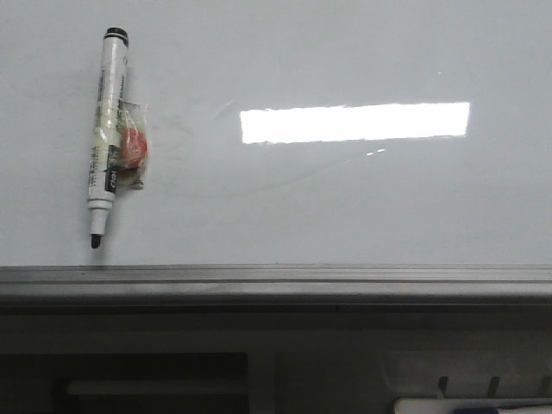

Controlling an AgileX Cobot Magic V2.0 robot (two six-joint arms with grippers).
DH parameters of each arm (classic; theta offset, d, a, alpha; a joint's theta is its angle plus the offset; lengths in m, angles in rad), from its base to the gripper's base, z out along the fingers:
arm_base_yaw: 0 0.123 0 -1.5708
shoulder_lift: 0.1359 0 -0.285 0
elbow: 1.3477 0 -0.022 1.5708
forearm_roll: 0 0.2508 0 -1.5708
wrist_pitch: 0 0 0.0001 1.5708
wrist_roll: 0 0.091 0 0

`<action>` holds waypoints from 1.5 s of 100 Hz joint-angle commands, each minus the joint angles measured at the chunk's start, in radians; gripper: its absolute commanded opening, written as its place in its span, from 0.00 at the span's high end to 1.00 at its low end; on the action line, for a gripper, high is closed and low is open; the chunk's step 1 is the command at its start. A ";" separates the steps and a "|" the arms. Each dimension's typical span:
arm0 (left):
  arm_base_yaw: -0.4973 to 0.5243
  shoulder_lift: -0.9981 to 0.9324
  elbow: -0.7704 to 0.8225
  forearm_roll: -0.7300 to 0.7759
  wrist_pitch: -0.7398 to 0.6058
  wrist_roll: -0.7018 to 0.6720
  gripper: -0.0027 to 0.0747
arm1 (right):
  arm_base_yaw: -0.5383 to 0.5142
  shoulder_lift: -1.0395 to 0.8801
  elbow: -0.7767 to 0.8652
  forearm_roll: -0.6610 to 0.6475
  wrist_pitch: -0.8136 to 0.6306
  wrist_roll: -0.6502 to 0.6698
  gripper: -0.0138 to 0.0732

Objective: Write number 3 on whiteboard

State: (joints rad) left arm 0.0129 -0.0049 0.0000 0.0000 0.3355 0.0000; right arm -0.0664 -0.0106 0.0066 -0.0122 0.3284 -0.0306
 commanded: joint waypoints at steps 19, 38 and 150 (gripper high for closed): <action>0.003 -0.024 0.011 -0.010 -0.088 -0.008 0.99 | -0.008 -0.016 0.032 -0.015 -0.052 0.000 0.91; 0.003 -0.024 0.011 0.000 -0.184 -0.008 0.99 | -0.008 -0.016 0.032 -0.050 -0.058 0.000 0.91; 0.003 0.199 -0.222 -0.077 -0.176 -0.006 0.99 | -0.008 0.287 -0.178 0.065 -0.138 0.000 0.91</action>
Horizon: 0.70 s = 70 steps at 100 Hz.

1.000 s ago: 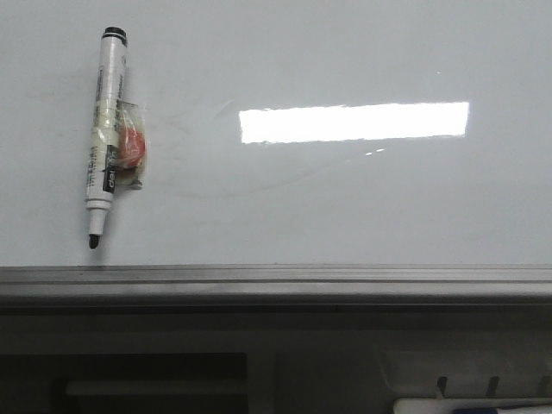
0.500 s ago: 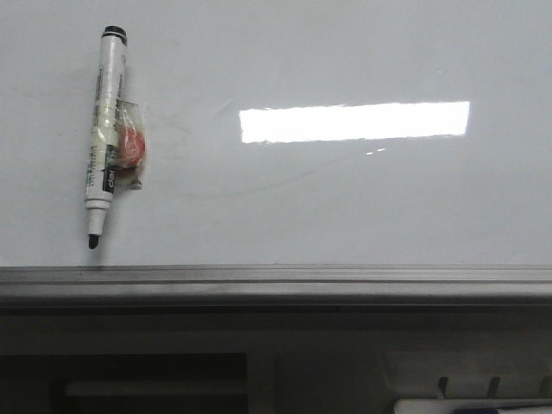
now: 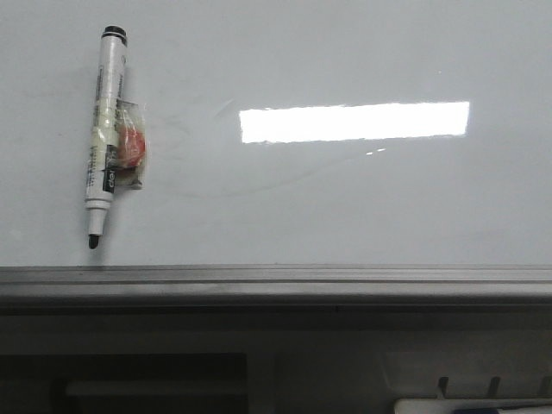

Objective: Write number 3 on whiteboard

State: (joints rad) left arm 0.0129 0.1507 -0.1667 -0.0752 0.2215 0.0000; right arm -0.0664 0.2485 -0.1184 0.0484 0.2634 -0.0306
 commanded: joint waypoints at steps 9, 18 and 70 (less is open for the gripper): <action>0.003 0.063 -0.076 0.003 -0.066 0.016 0.99 | -0.008 0.028 -0.053 0.004 -0.058 0.000 0.91; -0.010 0.072 -0.088 0.003 -0.064 0.104 0.97 | -0.008 0.028 -0.053 0.004 -0.055 0.000 0.91; -0.099 0.149 -0.064 0.053 -0.276 0.107 0.44 | 0.000 0.028 -0.053 0.053 -0.066 0.000 0.91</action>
State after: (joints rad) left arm -0.0562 0.2479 -0.2053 -0.0609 0.0452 0.1076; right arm -0.0664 0.2567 -0.1328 0.0829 0.2761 -0.0306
